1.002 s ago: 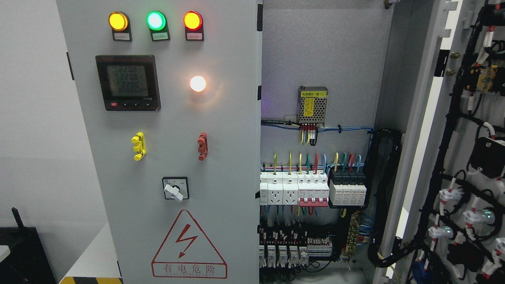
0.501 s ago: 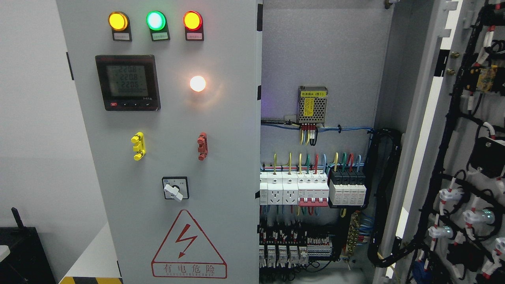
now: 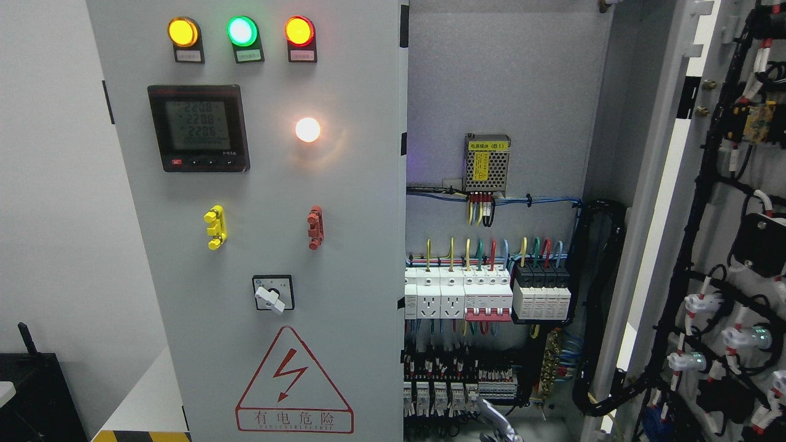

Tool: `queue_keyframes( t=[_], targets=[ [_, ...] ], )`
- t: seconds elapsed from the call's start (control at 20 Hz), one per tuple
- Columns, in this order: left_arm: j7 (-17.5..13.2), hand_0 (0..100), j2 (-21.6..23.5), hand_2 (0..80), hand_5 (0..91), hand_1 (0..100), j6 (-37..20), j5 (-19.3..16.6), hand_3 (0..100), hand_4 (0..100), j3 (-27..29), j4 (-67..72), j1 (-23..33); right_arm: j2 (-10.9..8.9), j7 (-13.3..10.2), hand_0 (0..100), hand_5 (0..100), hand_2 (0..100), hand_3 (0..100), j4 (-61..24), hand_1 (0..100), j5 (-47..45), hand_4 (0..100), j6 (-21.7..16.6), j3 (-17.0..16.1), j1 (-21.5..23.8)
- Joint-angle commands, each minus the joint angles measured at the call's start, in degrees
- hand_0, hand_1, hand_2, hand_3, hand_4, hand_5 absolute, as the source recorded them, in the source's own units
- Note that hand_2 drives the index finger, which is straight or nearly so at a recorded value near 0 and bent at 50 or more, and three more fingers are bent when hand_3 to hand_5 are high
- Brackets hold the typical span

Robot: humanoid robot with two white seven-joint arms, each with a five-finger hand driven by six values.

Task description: Open door with both hands

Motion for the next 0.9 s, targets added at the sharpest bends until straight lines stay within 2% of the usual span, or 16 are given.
queue_keyframes(
  t=[0.0, 0.2, 0.35, 0.45, 0.6, 0.85],
  targets=[
    [0.0, 12, -0.1, 0.0, 0.0, 39, 0.2, 0.0, 0, 0, 0.0, 0.2, -0.1, 5.05, 0.0, 12, 0, 0, 0, 3.8, 39, -6.8, 0, 6.7, 1.9, -9.6],
    [0.0, 12, -0.1, 0.0, 0.0, 39, 0.2, 0.0, 0, 0, 0.0, 0.2, -0.1, 5.05, 0.4, 12, 0, 0, 0, 10.4, 39, -7.5, 0, 6.8, 0.6, -12.4],
    [0.0, 12, -0.2, 0.0, 0.0, 39, 0.2, 0.0, 0, 0, 0.0, 0.2, -0.1, 5.05, 3.7, 12, 0, 0, 0, 14.4, 39, -7.5, 0, 6.9, 0.6, -14.0],
    [0.0, 12, -0.1, 0.0, 0.0, 39, 0.2, 0.0, 0, 0, 0.0, 0.2, -0.1, 5.14, 3.7, 12, 0, 0, 0, 16.8, 39, -7.5, 0, 7.0, -0.4, -14.6],
    [0.0, 12, -0.1, 0.0, 0.0, 39, 0.2, 0.0, 0, 0, 0.0, 0.2, -0.1, 5.05, 4.1, 12, 0, 0, 0, 20.1, 39, -7.5, 0, 6.9, -3.9, -14.4],
    [0.0, 12, -0.1, 0.0, 0.0, 39, 0.2, 0.0, 0, 0, 0.0, 0.2, -0.1, 4.96, 4.5, 12, 0, 0, 0, 23.6, 39, -7.5, 0, 7.1, -4.1, -15.4]
  ],
)
